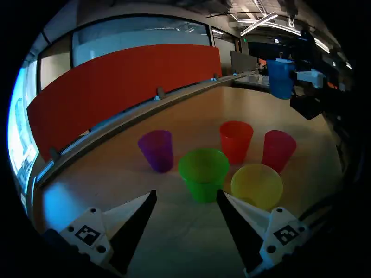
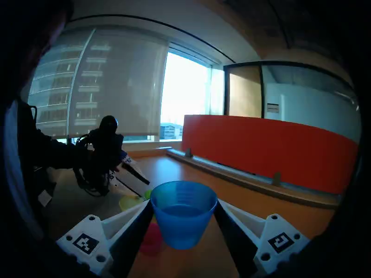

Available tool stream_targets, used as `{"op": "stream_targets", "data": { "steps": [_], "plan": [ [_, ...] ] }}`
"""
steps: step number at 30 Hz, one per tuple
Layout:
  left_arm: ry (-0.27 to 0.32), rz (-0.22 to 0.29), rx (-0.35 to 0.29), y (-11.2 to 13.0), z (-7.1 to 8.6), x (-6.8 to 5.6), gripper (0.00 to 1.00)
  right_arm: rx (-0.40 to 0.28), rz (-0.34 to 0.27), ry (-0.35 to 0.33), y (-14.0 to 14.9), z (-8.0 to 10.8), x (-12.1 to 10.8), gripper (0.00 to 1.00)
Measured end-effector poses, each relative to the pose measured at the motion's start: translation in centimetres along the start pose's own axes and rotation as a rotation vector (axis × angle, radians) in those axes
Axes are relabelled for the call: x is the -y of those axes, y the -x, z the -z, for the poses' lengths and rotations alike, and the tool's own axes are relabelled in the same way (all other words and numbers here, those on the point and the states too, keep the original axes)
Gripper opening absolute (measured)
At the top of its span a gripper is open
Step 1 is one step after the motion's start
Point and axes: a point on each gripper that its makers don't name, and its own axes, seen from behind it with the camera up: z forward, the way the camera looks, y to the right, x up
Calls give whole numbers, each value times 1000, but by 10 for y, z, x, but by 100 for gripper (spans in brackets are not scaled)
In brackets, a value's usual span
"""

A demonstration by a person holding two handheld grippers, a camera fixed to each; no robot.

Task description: Pour water

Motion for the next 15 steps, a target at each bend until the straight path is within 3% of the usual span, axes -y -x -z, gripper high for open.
{"op": "stream_targets", "data": {
  "steps": [15],
  "plan": [
    [46, -1, 0, -9, -17, -12, 96, 10, 3, 7, 6, 5, -4, 91]
  ]
}}
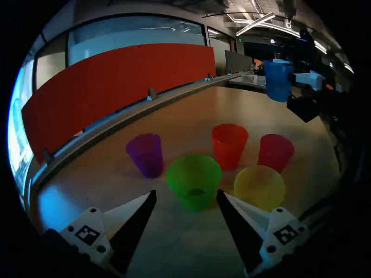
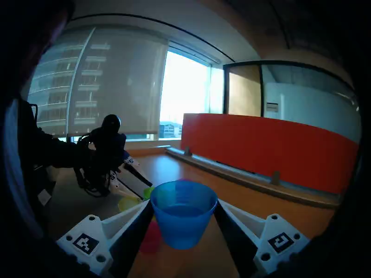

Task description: Pour water

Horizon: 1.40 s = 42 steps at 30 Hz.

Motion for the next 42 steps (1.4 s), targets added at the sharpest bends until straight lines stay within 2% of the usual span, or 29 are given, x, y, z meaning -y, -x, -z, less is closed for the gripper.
{"op": "stream_targets", "data": {
  "steps": [24, 39, 42],
  "plan": [
    [60, 8, 8, -10, -31, -13, 96, 10, -2, 10, 5, 6, -8, 91],
    [71, 32, 12, -12, -37, -15, 96, 9, -5, 16, 8, 8, -11, 91],
    [74, 34, 16, -11, -38, -16, 92, 8, -6, 18, 9, 9, -11, 91]
  ]
}}
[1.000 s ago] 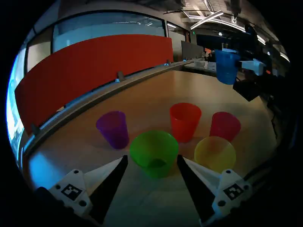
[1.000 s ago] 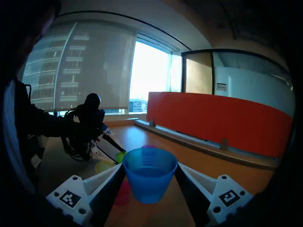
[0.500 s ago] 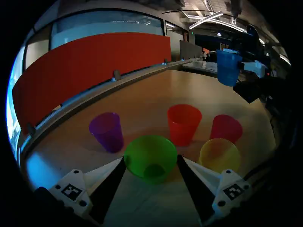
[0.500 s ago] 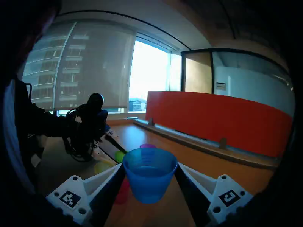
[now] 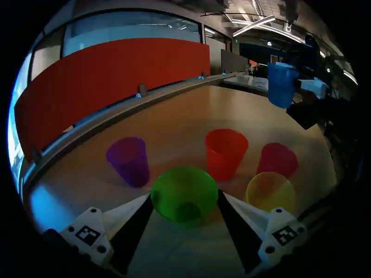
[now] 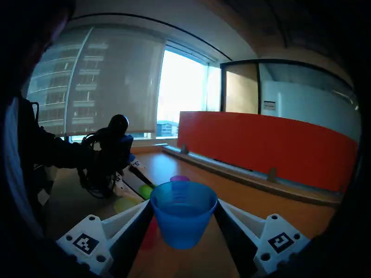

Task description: Pour water

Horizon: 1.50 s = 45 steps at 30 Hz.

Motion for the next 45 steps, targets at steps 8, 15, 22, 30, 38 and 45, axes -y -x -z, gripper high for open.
{"op": "stream_targets", "data": {
  "steps": [8, 15, 22, 30, 38, 45],
  "plan": [
    [-5, 18, -1, 1, 2, 2, 87, -2, -1, 1, 0, 0, -1, 91],
    [-28, 14, -30, -9, 10, 4, 87, -5, 2, 0, -3, -2, 2, 91],
    [-57, 25, -103, -32, 32, 3, 87, -12, 10, -6, -12, -3, 8, 91],
    [-79, 38, -186, -59, 67, -3, 87, -13, 25, -18, -20, -3, 18, 91],
    [-116, 22, -258, -83, 106, -9, 87, -18, 36, -29, -28, -2, 30, 91],
    [-120, 26, -336, -107, 138, -23, 87, -23, 50, -36, -38, 0, 41, 91]
  ]
}}
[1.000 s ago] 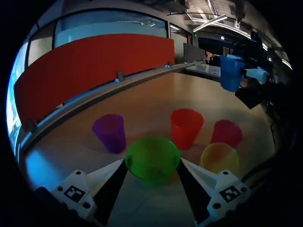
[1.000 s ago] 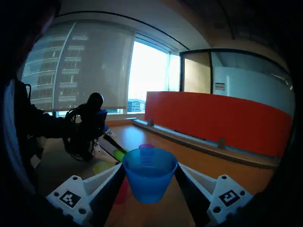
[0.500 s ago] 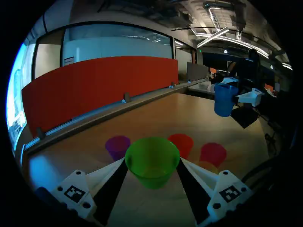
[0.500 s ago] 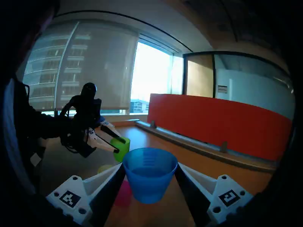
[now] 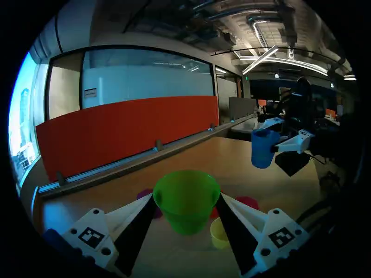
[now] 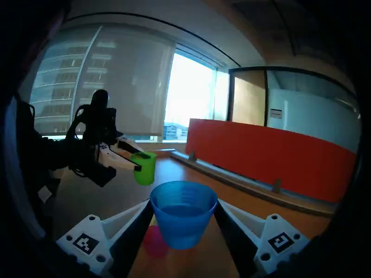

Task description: Pour water

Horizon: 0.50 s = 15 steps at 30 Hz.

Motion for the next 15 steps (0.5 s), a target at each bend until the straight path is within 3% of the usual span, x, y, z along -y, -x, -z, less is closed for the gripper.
{"op": "stream_targets", "data": {
  "steps": [15],
  "plan": [
    [18, 48, -150, -52, 26, -26, 87, -12, 14, -12, -13, 4, 14, 91]
  ]
}}
